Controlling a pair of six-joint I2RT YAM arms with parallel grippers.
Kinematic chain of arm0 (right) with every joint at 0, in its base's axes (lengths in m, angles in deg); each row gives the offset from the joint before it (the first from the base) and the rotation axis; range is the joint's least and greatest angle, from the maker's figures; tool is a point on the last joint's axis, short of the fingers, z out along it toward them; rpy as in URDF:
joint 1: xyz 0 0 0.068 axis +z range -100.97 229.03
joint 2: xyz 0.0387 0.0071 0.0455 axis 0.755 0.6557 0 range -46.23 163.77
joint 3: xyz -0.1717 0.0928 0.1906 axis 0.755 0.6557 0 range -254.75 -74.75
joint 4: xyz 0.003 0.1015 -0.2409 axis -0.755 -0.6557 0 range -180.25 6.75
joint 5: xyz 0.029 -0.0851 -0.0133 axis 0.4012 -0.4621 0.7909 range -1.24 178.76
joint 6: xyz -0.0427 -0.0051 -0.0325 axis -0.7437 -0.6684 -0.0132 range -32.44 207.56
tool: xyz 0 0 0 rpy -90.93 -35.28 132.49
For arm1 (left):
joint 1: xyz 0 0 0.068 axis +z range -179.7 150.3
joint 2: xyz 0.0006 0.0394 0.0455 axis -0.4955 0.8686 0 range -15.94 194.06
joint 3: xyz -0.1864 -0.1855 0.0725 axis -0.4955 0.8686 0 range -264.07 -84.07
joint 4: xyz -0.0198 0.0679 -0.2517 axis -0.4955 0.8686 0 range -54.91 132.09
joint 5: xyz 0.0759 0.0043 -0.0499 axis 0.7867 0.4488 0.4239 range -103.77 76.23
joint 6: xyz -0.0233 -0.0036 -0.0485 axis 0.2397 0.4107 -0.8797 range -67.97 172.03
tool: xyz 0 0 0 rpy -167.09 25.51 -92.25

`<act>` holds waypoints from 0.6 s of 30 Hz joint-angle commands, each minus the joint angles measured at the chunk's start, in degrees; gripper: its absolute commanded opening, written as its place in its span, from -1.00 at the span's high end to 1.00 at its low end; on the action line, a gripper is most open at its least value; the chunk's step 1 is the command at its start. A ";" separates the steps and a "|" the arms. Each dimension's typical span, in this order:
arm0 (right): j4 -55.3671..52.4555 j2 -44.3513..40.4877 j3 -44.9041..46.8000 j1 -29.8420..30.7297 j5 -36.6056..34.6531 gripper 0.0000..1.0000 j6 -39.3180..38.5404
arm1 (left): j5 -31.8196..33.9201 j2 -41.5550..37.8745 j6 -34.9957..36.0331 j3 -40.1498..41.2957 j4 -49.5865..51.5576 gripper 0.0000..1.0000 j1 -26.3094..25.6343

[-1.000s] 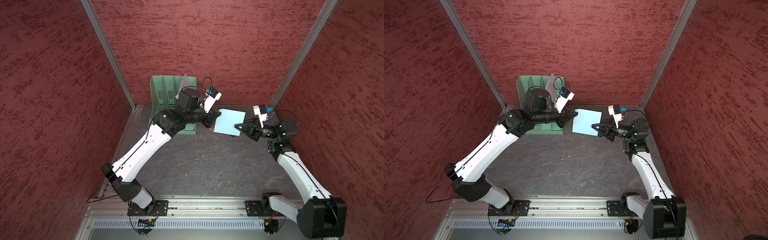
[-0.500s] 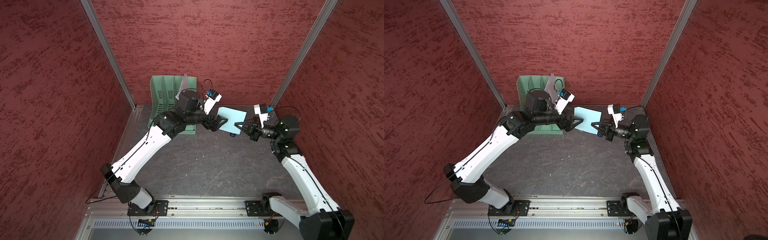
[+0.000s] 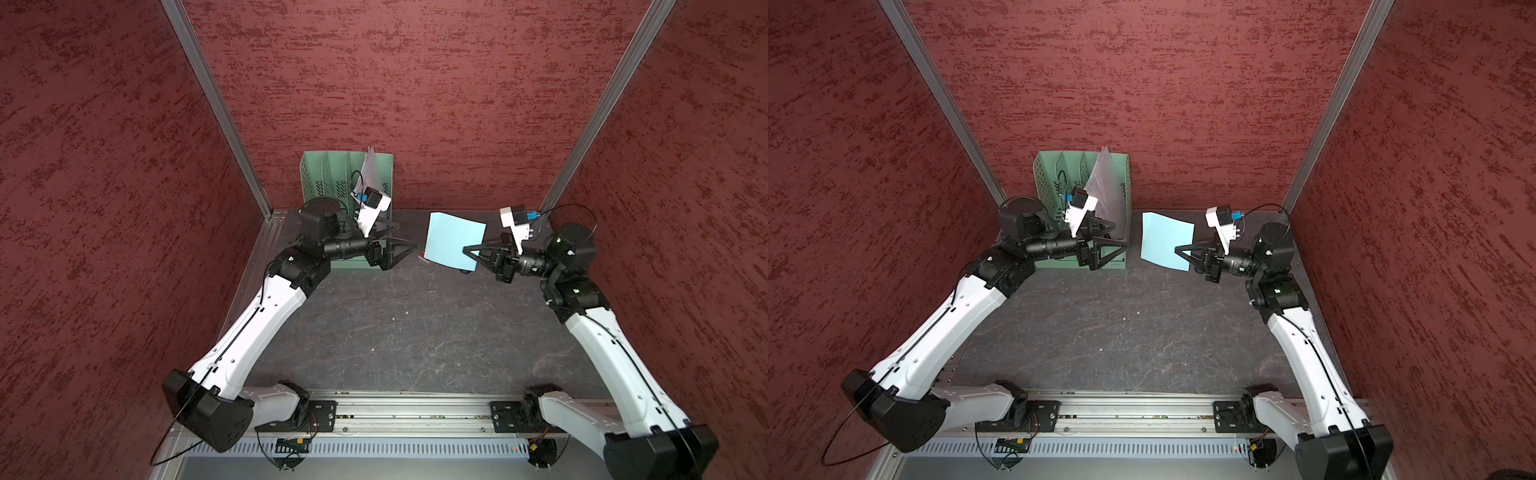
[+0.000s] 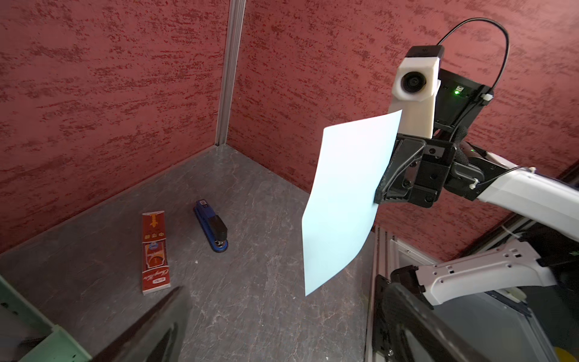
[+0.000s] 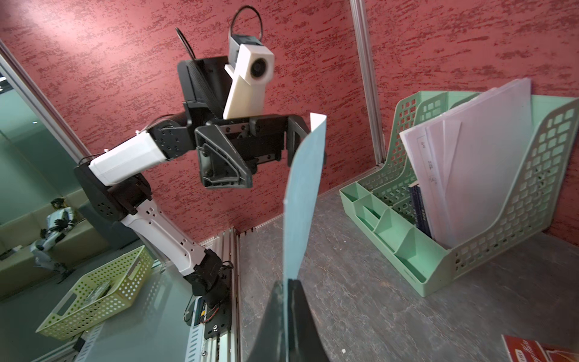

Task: Fold the square paper along the opposite sides
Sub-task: Pick up the paper from the center of the board.

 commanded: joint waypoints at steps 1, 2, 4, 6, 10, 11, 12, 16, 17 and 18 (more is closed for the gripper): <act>-11.66 0.58 -6.39 4.04 -3.24 1.00 -7.56 | -9.99 -0.42 -4.79 1.74 -10.68 -0.99 0.15; -14.78 1.00 -7.93 5.15 -4.55 1.00 -9.66 | -10.43 -0.41 -5.38 2.00 -11.55 -0.99 0.14; -19.27 1.74 -10.42 7.50 -6.71 1.00 -12.59 | -10.67 -0.63 -6.68 3.29 -14.52 -0.99 0.16; -19.82 2.02 -10.93 8.51 -7.46 1.00 -13.10 | -10.71 -0.94 -7.50 4.32 -16.72 -0.99 0.23; -20.24 2.84 -11.38 8.91 -7.73 1.00 -13.27 | -11.07 -1.72 -9.17 5.28 -20.04 -0.99 0.23; -20.43 3.07 -11.48 9.15 -7.69 1.00 -13.32 | -11.11 -2.03 -9.65 5.59 -21.18 -0.99 0.23; -20.41 3.23 -11.61 9.31 -7.72 1.00 -13.42 | -11.06 -2.31 -10.17 6.03 -22.28 -1.00 0.23; -20.98 3.60 -12.49 9.77 -8.11 1.00 -13.93 | -11.96 -2.77 -11.93 7.12 -24.77 -0.90 0.22; -21.21 3.69 -12.74 9.75 -8.18 1.00 -14.05 | -12.39 -2.73 -12.26 7.40 -25.05 -0.88 0.17; -21.20 3.77 -13.01 9.79 -8.12 1.00 -14.17 | -12.67 -2.64 -12.71 7.62 -25.50 -0.85 0.21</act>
